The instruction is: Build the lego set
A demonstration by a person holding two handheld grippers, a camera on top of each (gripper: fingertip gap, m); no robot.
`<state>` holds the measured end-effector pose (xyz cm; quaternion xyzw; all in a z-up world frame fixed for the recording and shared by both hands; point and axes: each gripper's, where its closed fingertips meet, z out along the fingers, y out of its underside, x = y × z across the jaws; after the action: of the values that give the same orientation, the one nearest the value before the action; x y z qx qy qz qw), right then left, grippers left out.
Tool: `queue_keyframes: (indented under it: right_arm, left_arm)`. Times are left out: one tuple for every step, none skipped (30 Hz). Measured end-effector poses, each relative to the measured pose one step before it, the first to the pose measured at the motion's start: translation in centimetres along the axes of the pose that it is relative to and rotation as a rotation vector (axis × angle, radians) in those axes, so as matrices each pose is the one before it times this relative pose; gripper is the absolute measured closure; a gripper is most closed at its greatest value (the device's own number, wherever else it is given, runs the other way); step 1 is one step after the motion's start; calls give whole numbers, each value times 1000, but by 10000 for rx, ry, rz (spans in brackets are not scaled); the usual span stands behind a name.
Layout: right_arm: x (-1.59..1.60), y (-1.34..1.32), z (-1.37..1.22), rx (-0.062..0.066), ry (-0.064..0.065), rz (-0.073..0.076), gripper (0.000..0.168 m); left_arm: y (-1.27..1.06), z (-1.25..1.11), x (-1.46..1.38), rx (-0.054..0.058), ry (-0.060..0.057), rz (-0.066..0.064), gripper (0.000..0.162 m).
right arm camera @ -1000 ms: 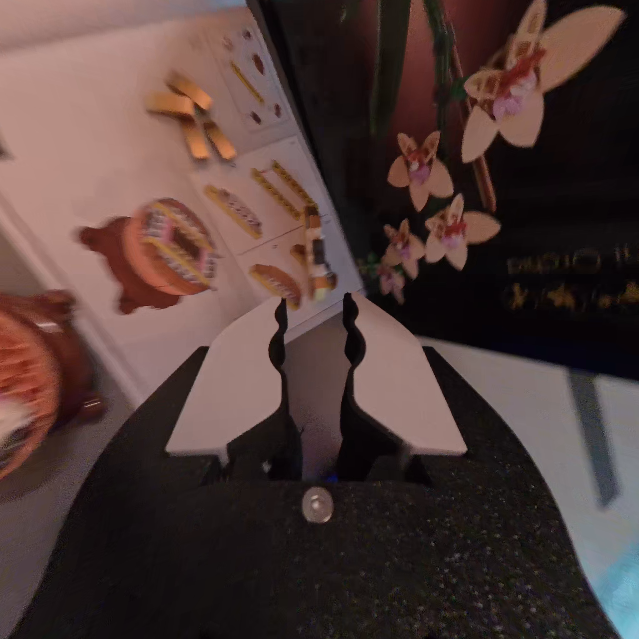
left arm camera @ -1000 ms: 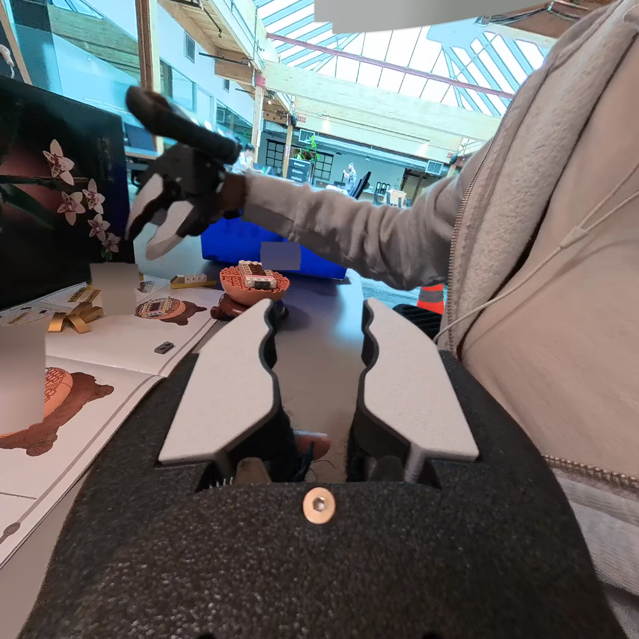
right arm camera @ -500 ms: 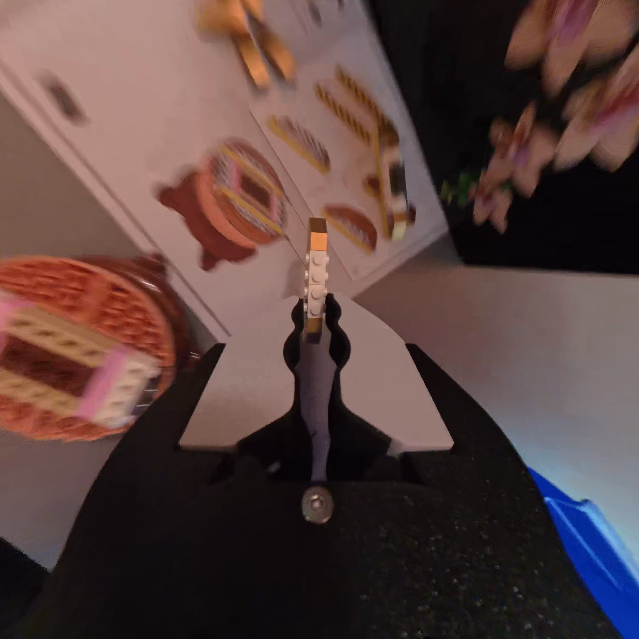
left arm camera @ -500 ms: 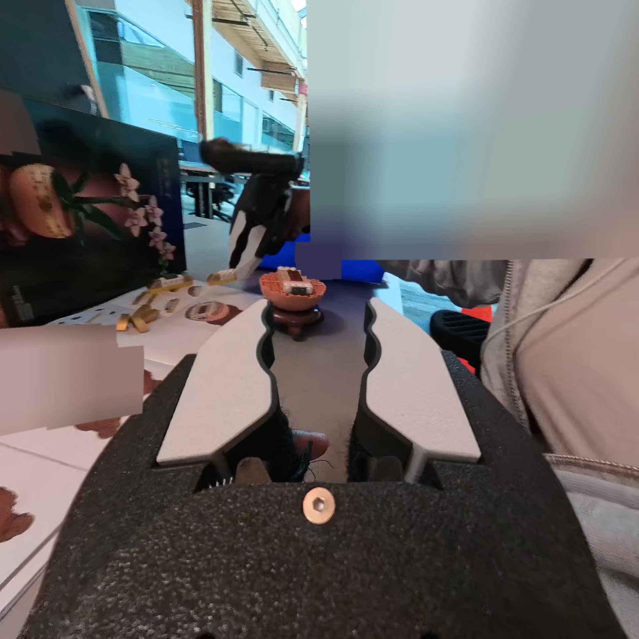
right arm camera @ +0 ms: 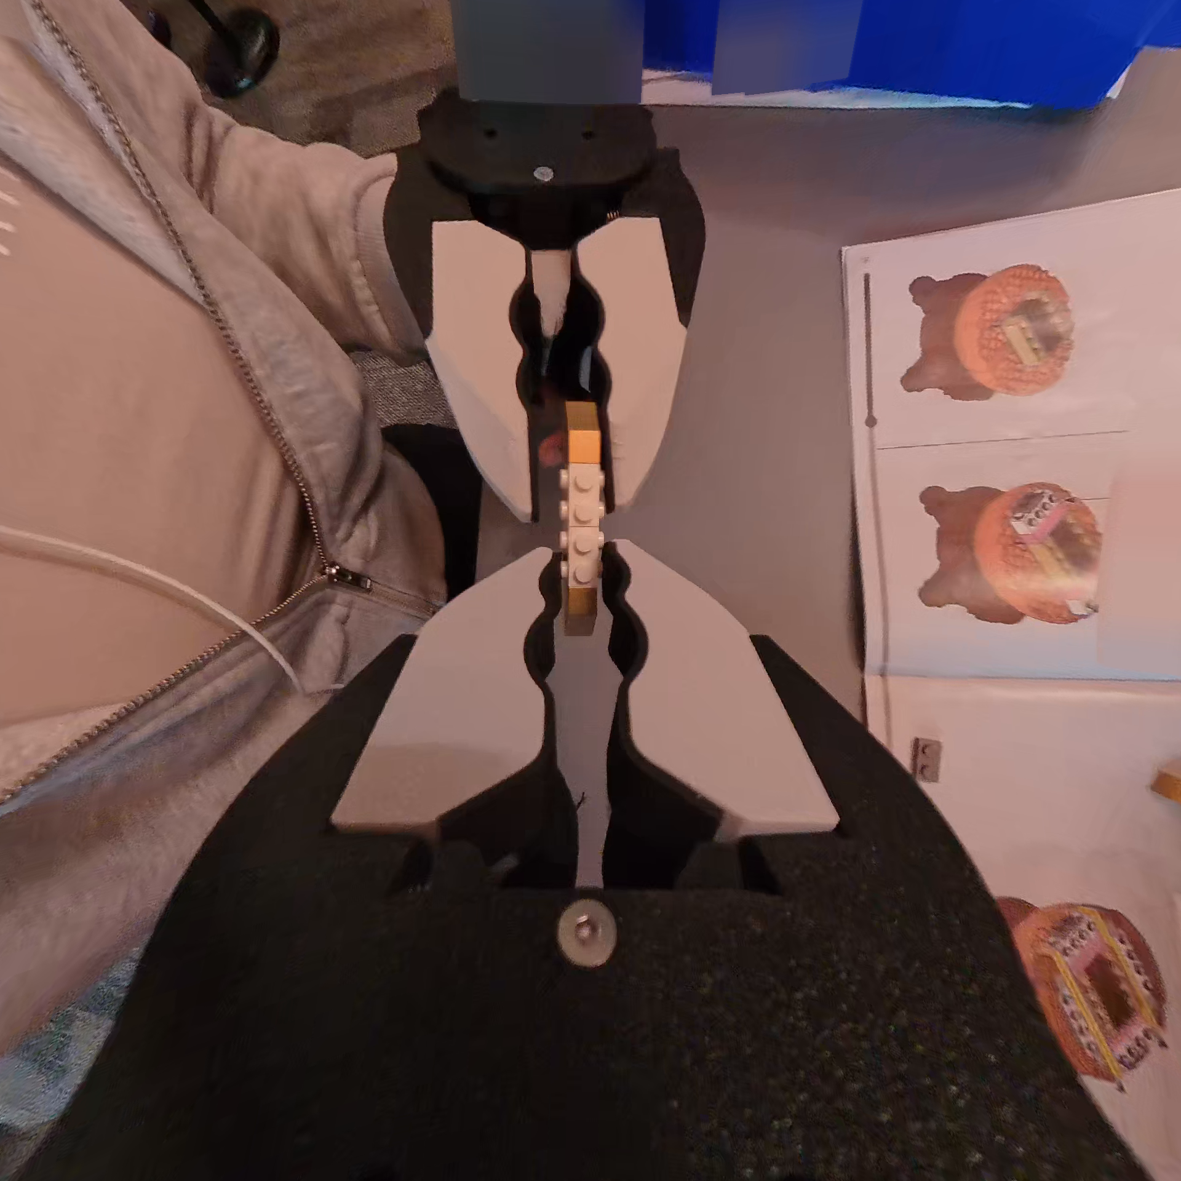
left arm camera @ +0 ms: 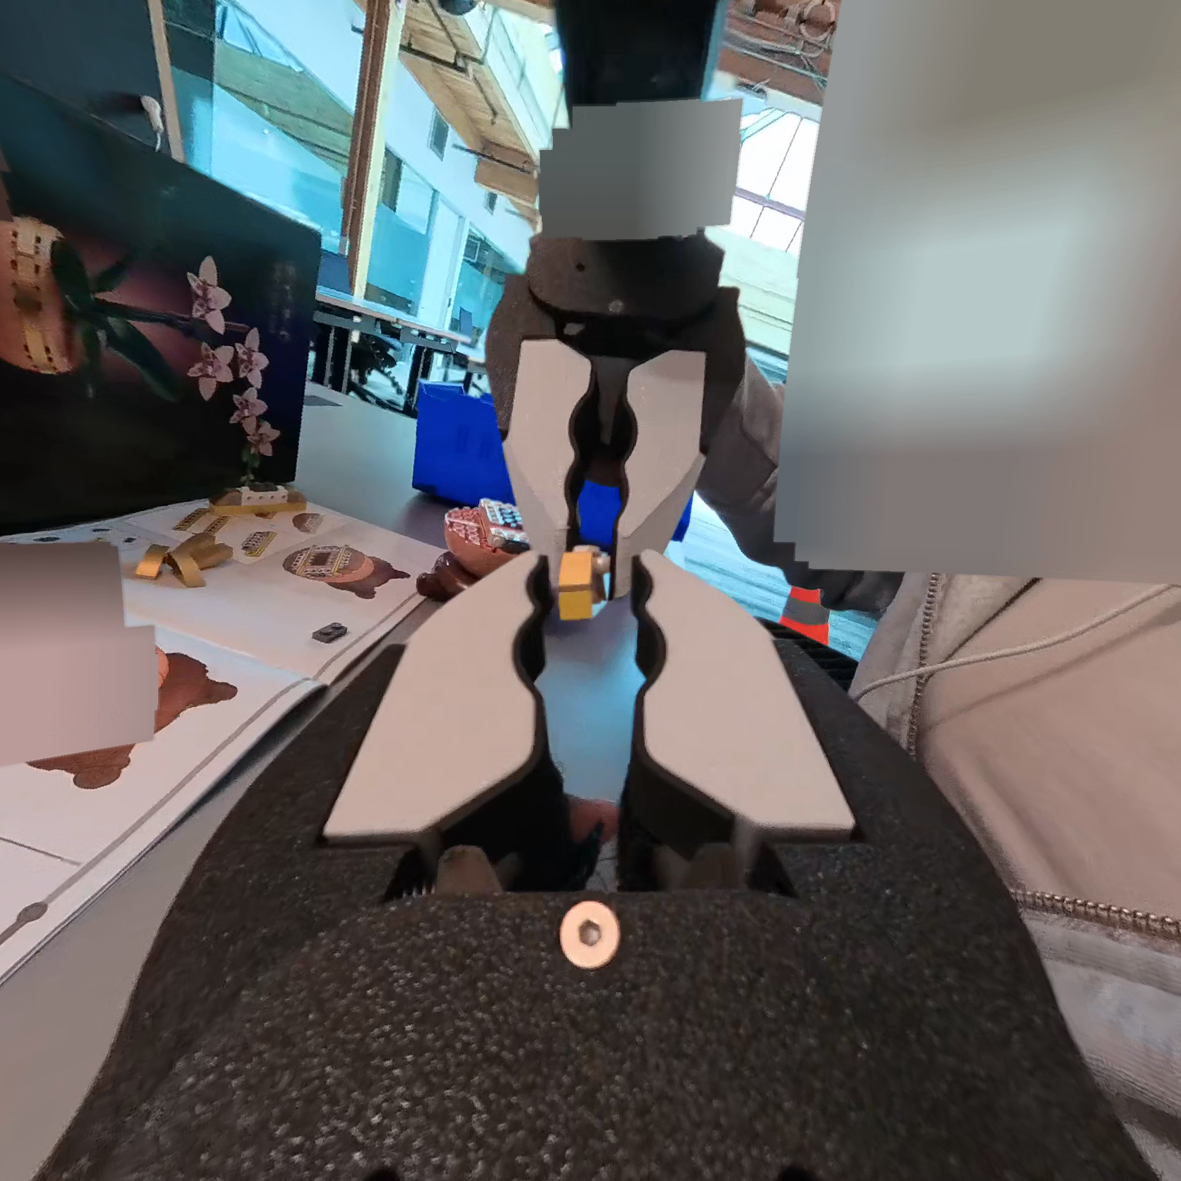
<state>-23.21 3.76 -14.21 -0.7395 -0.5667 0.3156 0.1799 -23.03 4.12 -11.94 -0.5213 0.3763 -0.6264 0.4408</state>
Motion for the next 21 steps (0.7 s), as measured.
queue_keyframes:
  right_arm:
    - [-199, -205, 108, 96, -138, 73, 157]
    - [-97, -261, 28, 159, -11, 36, 157]
    - [-52, -274, -16, 190, 34, -1, 157]
    - [-201, -356, -20, 257, -76, 3, 157]
    - [-272, -350, 17, 248, -125, 18, 157]
    - [-41, -204, 22, 144, 23, 23, 157]
    - [126, -42, 7, 49, 108, -16, 157]
    - [28, 6, -4, 38, 12, -10, 157]
    - [-44, 4, -4, 38, -66, 52, 157]
    - [-95, 58, 20, -4, -108, 68, 157]
    - [-71, 67, 34, -24, -63, 37, 157]
    - [81, 69, 29, -51, 66, -13, 157]
    - [41, 76, 3, -68, 64, -58, 157]
    - [118, -20, -38, -8, 118, -88, 157]
    - [74, -230, -141, 156, 101, -109, 156]
    - [168, -403, -370, 287, 158, -52, 151]
    - [417, -409, -647, 292, 322, -21, 143]
    - [728, -238, -909, 208, 505, -121, 139]
    - [1192, 126, -1060, 28, 756, -264, 138]
    - [1778, 788, -988, -309, 1005, -407, 141]
    - [2029, 1501, -656, -686, 1000, -520, 146]
  left_arm:
    - [-182, -126, 86, 103, 24, 53, 145]
    - [-110, -148, -55, 37, -27, 2, 149]
    - [-90, -180, 16, 33, 66, -57, 150]
    - [-136, -158, 40, 78, 105, -128, 149]
    - [-125, -98, 73, 85, 113, -154, 145]
    - [-83, -41, 140, 48, 153, -130, 138]
    - [16, -2, 214, -16, 181, -76, 134]
    - [89, 22, 158, -62, 124, -22, 133]
    - [115, 22, 94, -71, 63, 36, 132]
    - [91, -4, -50, -52, -34, 67, 136]
    - [27, -31, -104, 0, -65, 76, 142]
    - [29, -31, 10, 8, 23, 41, 150]
    - [73, 0, 39, -45, 43, -33, 152]
    - [55, 23, -74, -37, -31, -52, 152]
    - [-81, -25, -87, 62, -42, -22, 153]
    - [-231, -67, -34, 174, -19, -40, 153]
    - [-291, -112, -48, 191, -4, -107, 153]
    - [-301, -166, 7, 173, 57, -130, 153]
    - [-301, -198, -7, 152, 65, -108, 153]
    - [-241, -197, -127, 113, -13, -89, 153]
    - [-81, -187, -176, 29, -33, -63, 153]
